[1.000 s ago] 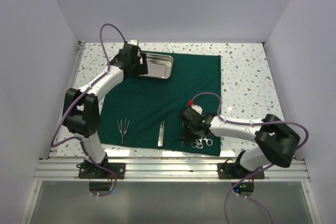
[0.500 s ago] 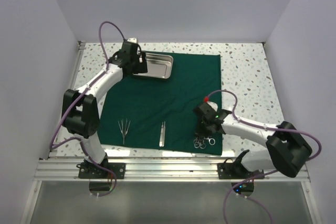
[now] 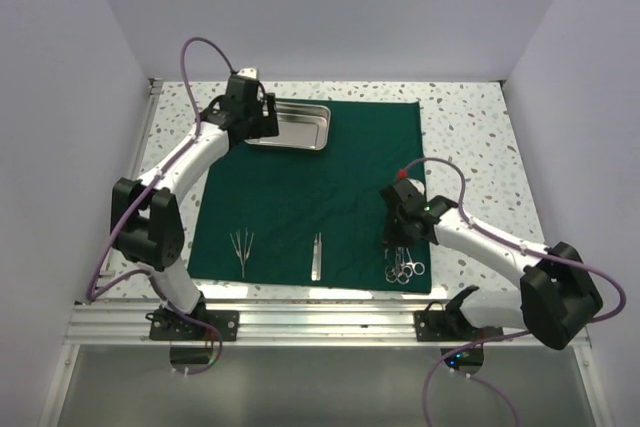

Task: Open and lay out the surgical kit
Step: Adjust the surgical kit at the center of the board, then place the medical item in the surgical kit.

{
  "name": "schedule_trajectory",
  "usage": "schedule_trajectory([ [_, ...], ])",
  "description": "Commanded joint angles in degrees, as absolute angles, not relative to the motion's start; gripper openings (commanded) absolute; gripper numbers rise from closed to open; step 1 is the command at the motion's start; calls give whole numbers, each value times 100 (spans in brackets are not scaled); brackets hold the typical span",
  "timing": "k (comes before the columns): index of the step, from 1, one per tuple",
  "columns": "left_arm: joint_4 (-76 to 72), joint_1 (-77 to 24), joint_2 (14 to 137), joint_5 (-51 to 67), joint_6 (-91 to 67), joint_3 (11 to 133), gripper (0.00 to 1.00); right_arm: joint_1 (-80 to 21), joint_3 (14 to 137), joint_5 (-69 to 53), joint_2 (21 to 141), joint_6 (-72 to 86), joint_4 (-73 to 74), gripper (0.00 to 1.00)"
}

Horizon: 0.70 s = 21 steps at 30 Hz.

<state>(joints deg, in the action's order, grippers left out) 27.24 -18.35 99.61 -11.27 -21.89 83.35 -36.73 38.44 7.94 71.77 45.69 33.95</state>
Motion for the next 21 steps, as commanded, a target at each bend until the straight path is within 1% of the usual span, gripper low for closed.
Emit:
schedule_trajectory([
  [1, 2786, -1828, 9598, -1178, -2180, 8402, 87, -3656, 4901, 695, 7294, 4245, 3550, 0],
  [7, 2812, -1828, 9466, -1213, -2206, 8437, 87, -3717, 6001, 335, 7523, 4271, 3762, 0],
  [10, 2830, -1828, 9405, -1248, -2224, 8420, 87, -3910, 6169, 176, 7725, 4403, 3692, 0],
  [16, 2830, -1828, 9273, -1301, -2285, 8253, 87, -4762, 6082, 202, 8156, 4983, 3297, 0],
  [21, 2742, -1828, 9088, -1345, -2373, 7955, 87, -5185, 5898, 176, 8489, 5528, 2804, 0],
])
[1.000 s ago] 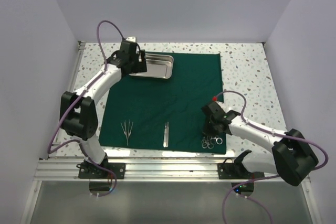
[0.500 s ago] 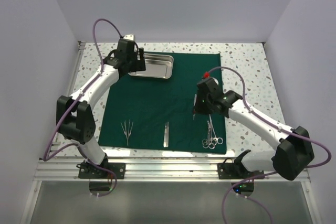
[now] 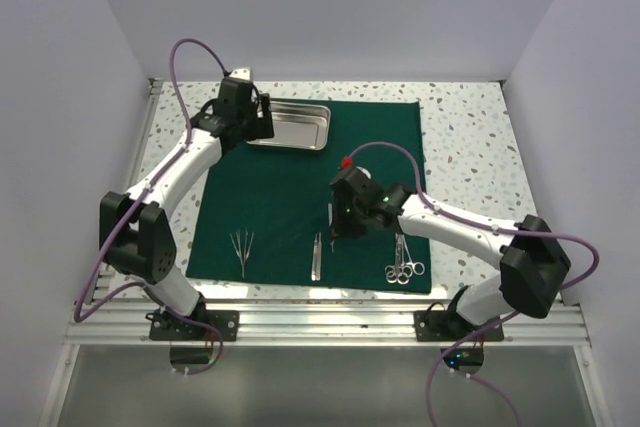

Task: Open and lay out the surgical kit
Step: Place the medical item in the surgical kit, then reset both arms

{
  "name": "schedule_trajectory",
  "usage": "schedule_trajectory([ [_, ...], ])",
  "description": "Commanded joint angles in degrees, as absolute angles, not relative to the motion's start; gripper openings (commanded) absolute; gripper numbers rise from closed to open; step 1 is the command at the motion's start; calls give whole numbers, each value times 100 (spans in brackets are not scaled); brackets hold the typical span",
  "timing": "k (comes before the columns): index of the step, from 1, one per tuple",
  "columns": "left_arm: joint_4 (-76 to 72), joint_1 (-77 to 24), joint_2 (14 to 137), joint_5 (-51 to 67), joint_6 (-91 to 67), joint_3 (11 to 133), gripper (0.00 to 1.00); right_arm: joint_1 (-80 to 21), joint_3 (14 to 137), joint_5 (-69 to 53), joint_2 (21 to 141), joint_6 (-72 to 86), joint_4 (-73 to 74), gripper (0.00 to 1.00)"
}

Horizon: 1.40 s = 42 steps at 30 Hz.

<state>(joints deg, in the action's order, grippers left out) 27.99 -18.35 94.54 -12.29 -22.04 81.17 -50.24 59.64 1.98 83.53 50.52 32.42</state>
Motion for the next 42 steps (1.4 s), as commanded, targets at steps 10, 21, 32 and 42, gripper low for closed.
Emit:
schedule_trajectory([
  [10, 2804, -1828, 8789, -1476, -2408, 7638, 87, -5757, 5511, 229, 9131, 6143, 2136, 0],
  [21, 3111, -1819, 8420, -1635, -2347, 7646, 87, -5783, 5739, 439, 9247, 6021, 2223, 75],
  [32, 3603, -1828, 8192, -1793, -2259, 8358, 88, -5775, 7074, 1597, 7368, 4362, 4577, 99],
  [42, 3622, -1881, 6647, -45, -2126, 7657, 87, -5774, 7726, 3462, 4616, 3023, 5774, 99],
])
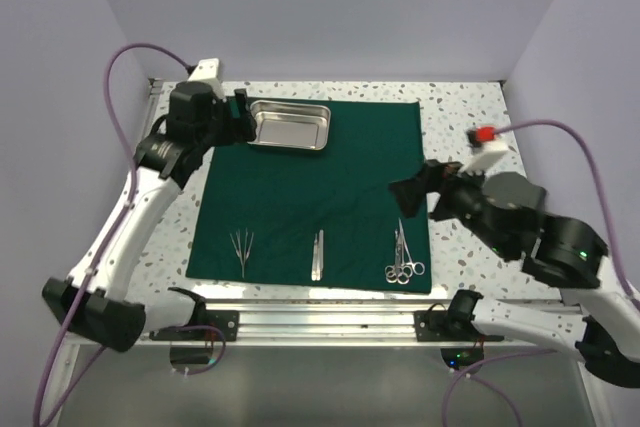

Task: Open and lay out the surgical kit
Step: Reset both arms

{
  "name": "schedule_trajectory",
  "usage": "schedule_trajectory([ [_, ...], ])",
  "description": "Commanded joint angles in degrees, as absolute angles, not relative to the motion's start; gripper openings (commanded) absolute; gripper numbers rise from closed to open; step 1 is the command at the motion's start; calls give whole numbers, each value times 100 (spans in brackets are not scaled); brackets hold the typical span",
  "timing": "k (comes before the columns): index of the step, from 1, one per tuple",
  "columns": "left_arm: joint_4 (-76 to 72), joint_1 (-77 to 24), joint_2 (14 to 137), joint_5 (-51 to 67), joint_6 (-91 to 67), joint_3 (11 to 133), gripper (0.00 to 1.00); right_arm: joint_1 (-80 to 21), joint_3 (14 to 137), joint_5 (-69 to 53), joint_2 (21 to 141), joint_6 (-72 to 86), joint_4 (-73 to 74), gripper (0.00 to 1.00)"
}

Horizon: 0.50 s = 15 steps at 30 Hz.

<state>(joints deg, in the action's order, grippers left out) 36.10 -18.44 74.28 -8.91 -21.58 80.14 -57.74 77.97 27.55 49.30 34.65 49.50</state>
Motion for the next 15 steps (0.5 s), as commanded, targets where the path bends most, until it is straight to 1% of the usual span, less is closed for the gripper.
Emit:
schedule_trajectory([
  [1, 3534, -1890, 6410, 121, -2153, 7212, 87, -5766, 7665, 3480, 4466, 3067, 5827, 99],
  [2, 3394, -1898, 5946, 393, -2162, 7007, 88, -5774, 7594, 3472, 4152, 3093, 5879, 99],
  [4, 3279, -1916, 5487, 536, -2232, 6463, 88, -5766, 7384, 3480, 3895, 3225, 5950, 99],
  [5, 3304, -1916, 5110, 475, -2267, 6329, 89, -5774, 7278, 3472, 3711, 3269, 5950, 99],
  [8, 3419, -1925, 4616, 247, -2294, 6082, 89, -5775, 7190, 3472, 3455, 3375, 5985, 99],
  [12, 3603, -1925, 4526, -139, -2259, 6222, 90, -5774, 7146, 3393, 3427, 3226, 5862, 99],
  [14, 3700, -1916, 4622, -333, -2259, 6372, 99, -5766, 7268, 3419, 3541, 3059, 5888, 99],
  [15, 3718, -1925, 4684, -386, -2233, 6416, 99, -5783, 7329, 3445, 3612, 3015, 5932, 99],
])
